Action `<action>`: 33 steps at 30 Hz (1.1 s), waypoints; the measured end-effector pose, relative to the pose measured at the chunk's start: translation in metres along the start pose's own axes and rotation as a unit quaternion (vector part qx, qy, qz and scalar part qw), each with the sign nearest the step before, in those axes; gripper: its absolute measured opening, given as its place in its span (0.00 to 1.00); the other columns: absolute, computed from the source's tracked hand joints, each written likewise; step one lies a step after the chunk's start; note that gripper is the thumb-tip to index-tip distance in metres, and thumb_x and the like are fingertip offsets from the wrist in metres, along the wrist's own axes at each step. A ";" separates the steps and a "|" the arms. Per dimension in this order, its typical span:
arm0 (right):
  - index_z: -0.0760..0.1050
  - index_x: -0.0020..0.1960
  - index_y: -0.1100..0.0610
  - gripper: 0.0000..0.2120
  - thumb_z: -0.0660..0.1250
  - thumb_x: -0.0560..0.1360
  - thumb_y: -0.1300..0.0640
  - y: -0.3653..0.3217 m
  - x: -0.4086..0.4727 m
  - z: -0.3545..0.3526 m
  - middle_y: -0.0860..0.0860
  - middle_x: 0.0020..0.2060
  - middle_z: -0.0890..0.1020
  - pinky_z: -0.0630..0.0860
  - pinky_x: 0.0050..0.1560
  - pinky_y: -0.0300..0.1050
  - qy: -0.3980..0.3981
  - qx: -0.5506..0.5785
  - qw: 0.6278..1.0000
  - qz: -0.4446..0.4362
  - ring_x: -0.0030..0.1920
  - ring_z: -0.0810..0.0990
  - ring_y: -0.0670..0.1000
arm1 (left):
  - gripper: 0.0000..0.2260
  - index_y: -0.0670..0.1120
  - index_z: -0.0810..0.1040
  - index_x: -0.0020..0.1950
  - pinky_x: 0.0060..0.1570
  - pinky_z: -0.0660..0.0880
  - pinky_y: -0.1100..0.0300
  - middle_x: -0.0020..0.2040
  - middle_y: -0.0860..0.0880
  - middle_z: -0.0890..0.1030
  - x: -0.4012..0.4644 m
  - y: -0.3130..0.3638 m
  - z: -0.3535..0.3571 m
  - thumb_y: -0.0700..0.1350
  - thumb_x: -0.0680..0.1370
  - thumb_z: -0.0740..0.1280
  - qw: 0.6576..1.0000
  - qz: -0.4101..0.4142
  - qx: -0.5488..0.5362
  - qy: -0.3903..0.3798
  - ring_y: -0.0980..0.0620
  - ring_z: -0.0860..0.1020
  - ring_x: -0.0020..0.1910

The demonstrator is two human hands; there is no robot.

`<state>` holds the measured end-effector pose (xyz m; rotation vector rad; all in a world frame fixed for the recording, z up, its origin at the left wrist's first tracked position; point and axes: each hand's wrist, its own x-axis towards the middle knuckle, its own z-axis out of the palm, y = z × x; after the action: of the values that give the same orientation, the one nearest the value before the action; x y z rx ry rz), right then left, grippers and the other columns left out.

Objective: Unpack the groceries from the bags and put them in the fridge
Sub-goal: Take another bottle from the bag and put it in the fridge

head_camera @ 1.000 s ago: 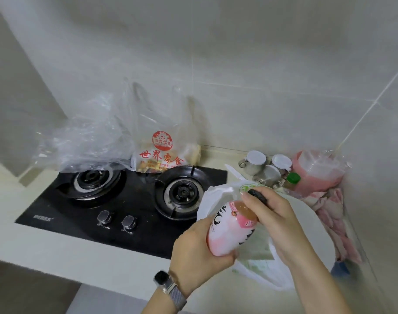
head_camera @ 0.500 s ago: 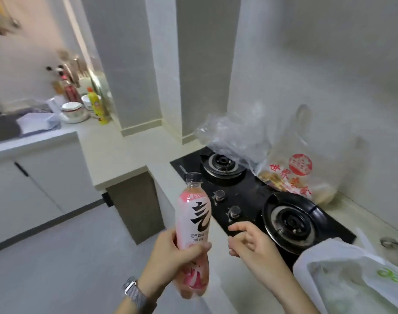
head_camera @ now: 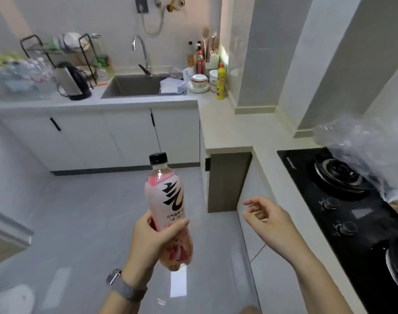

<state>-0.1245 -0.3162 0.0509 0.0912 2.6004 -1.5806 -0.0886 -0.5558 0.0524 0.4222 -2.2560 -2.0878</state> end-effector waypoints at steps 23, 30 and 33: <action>0.76 0.51 0.45 0.05 0.67 0.76 0.53 -0.152 -0.026 0.213 0.40 0.46 0.80 0.74 0.39 0.34 -0.547 -0.113 0.736 -0.382 0.40 0.78 0.41 | 0.24 0.43 0.79 0.41 0.32 0.77 0.61 0.35 0.48 0.85 -0.196 -0.015 -0.091 0.55 0.51 0.76 0.800 -0.024 -0.057 0.596 0.51 0.83 0.33; 0.74 0.57 0.44 0.10 0.66 0.77 0.53 -0.206 -0.109 0.251 0.41 0.48 0.79 0.77 0.45 0.35 -0.648 -0.034 0.618 -0.444 0.44 0.78 0.42 | 0.24 0.46 0.80 0.41 0.38 0.80 0.54 0.36 0.52 0.85 -0.270 -0.003 -0.131 0.57 0.51 0.77 0.708 -0.035 0.026 0.705 0.53 0.84 0.36; 0.73 0.59 0.44 0.11 0.65 0.77 0.51 -0.229 -0.150 0.272 0.45 0.48 0.80 0.79 0.46 0.39 -0.702 0.004 0.573 -0.424 0.43 0.81 0.45 | 0.22 0.48 0.79 0.40 0.37 0.80 0.57 0.36 0.52 0.85 -0.292 0.005 -0.157 0.56 0.52 0.78 0.684 -0.034 0.066 0.726 0.53 0.83 0.36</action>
<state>0.0156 -0.6629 0.1451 -1.7852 1.1738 -0.8630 0.2246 -0.6426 0.1168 1.4623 -1.2597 -0.7551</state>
